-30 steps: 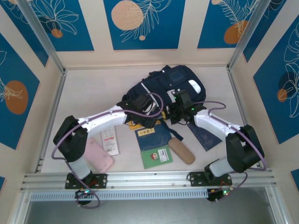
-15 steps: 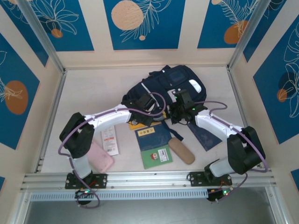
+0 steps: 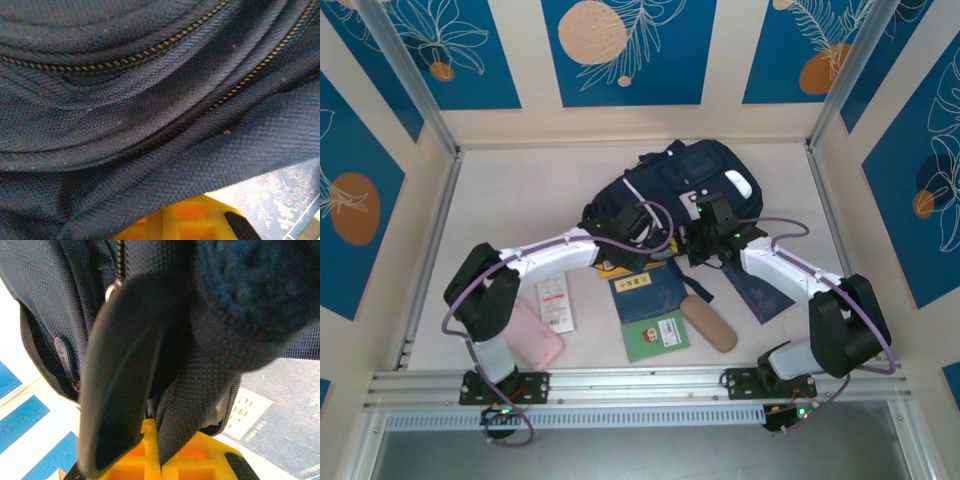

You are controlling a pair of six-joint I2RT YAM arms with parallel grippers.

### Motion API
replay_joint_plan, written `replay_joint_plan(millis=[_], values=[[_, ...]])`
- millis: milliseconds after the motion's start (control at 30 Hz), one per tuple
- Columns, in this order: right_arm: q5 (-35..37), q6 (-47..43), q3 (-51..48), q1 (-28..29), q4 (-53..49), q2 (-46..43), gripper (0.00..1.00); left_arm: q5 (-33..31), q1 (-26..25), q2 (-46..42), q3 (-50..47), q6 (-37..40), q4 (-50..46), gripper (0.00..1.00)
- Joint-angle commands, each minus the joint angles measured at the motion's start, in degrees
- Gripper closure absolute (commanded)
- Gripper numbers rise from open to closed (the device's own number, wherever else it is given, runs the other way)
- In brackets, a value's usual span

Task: Pack the student bag
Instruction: Unzip the student bag at the top-center of the table.

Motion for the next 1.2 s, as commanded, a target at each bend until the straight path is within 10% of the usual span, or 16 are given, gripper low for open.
replay_joint_plan(millis=[0,133,767,1167], values=[[-2.3,0.4,-0.2,0.0,1.3,-2.8,1.0,1.7,-0.2,-1.5,-1.1,-1.4,2.6,0.91],[-2.4,0.4,-0.3,0.1,1.3,-3.2,1.0,0.8,-0.2,-1.0,-0.8,-1.6,3.2,0.73],[-3.3,1.8,-0.7,1.1,2.7,-4.7,1.0,-9.7,0.0,2.8,0.8,-3.1,6.1,0.58],[-3.7,1.4,-2.6,0.6,3.7,-6.7,1.0,-14.8,0.0,1.8,-3.0,-2.0,11.7,0.96]])
